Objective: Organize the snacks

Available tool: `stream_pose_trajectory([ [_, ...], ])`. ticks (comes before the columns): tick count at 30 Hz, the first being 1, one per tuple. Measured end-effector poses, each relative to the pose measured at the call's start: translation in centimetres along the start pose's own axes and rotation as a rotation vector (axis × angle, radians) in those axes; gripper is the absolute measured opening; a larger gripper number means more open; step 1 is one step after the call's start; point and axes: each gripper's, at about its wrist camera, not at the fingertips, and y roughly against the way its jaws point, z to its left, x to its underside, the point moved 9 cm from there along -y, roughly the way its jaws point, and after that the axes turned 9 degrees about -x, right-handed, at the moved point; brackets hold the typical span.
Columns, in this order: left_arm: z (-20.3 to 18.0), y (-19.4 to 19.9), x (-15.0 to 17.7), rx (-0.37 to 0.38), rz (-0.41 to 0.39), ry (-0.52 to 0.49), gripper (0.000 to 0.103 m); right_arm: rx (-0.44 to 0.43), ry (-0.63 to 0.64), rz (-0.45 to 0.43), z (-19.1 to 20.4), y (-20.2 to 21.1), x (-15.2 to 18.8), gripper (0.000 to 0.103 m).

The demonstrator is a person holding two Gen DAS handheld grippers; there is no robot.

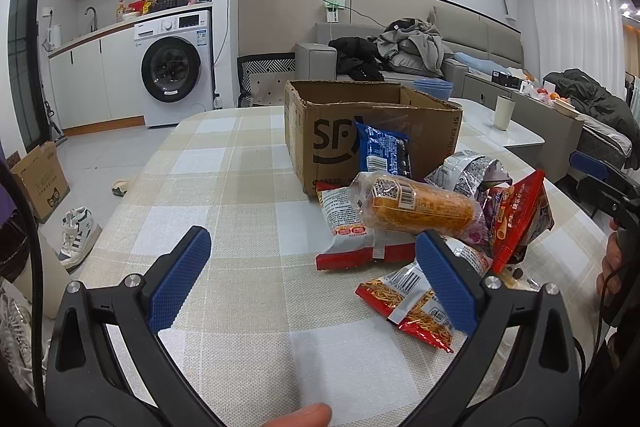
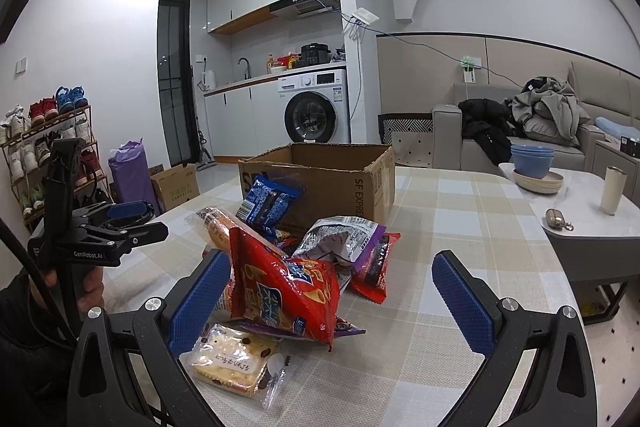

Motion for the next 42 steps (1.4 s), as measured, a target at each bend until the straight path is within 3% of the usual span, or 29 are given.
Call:
stream_pose_trajectory([
  [42,-0.35,-0.29,0.18,0.002,0.003,-0.002,0.102,0.001,-0.01,0.009,-0.26,-0.26,0.46,0.103],
])
